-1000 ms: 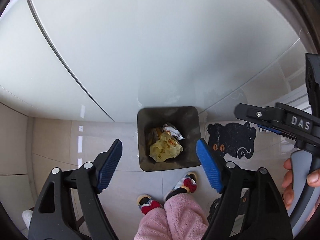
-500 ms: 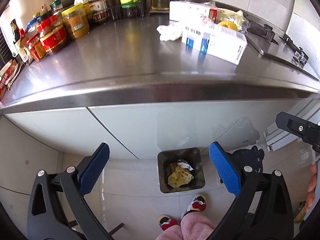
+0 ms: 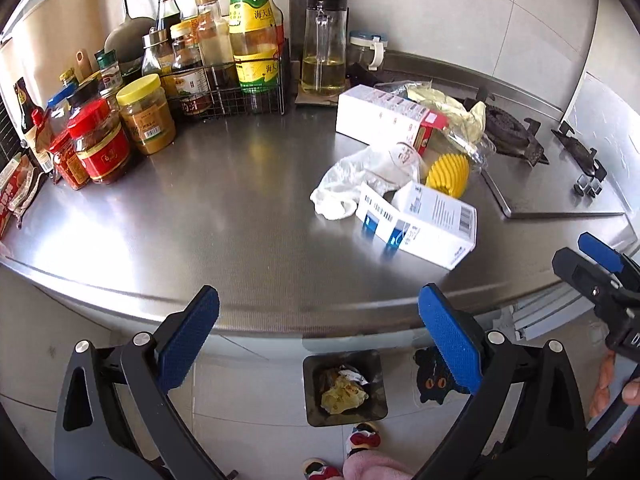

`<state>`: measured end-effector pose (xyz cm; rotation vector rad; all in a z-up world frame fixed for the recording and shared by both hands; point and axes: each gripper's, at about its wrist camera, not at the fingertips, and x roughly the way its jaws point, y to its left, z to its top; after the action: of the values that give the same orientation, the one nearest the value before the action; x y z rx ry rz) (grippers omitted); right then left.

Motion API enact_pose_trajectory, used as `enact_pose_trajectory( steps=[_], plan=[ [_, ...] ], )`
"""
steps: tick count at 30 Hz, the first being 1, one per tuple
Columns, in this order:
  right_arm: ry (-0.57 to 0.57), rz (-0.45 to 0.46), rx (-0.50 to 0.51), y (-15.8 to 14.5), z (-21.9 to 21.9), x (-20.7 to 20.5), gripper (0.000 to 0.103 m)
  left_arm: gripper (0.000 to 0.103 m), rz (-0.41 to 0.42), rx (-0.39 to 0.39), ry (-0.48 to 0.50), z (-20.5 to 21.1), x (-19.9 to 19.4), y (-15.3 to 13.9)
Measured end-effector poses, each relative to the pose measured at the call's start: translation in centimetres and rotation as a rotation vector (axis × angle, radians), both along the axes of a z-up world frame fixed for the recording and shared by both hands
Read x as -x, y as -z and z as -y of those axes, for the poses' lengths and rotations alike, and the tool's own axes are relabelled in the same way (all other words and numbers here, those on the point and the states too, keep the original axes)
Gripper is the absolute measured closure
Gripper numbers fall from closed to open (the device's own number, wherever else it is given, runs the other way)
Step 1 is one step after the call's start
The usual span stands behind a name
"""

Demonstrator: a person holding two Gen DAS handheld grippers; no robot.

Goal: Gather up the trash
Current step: 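Grasp the white tissue with the left tool while the right tool grasps the white medicine box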

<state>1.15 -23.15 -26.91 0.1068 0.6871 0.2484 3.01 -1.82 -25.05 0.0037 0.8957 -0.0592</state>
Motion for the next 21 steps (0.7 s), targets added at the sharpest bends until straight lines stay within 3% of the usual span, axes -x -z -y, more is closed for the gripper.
enact_pose_trajectory(
  steps=[4, 9, 13, 16, 21],
  plan=[
    [-0.14, 0.035, 0.104, 0.9, -2.1, -2.0, 0.017, 0.013, -0.016, 0.024, 0.023, 0.4, -3.5, -0.6],
    [-0.267, 0.081, 0.233, 2.8, -4.7, -3.1, 0.018, 0.016, -0.043, 0.042, 0.047, 0.9, -8.1, -0.7],
    [-0.297, 0.075, 0.179, 3.2, -5.0, -4.7, 0.018, 0.016, -0.074, 0.054, 0.064, 1.5, -11.6, -0.1],
    [-0.328, 0.083, 0.203, 3.5, -6.0, -5.4, 0.018, 0.017, -0.125, 0.053, 0.076, 1.7, -14.0, 1.2],
    [-0.384, 0.08, 0.241, 4.4, -7.4, -6.4, 0.023, 0.029, -0.21, 0.057, 0.086, 1.2, -16.3, 3.6]
  ],
)
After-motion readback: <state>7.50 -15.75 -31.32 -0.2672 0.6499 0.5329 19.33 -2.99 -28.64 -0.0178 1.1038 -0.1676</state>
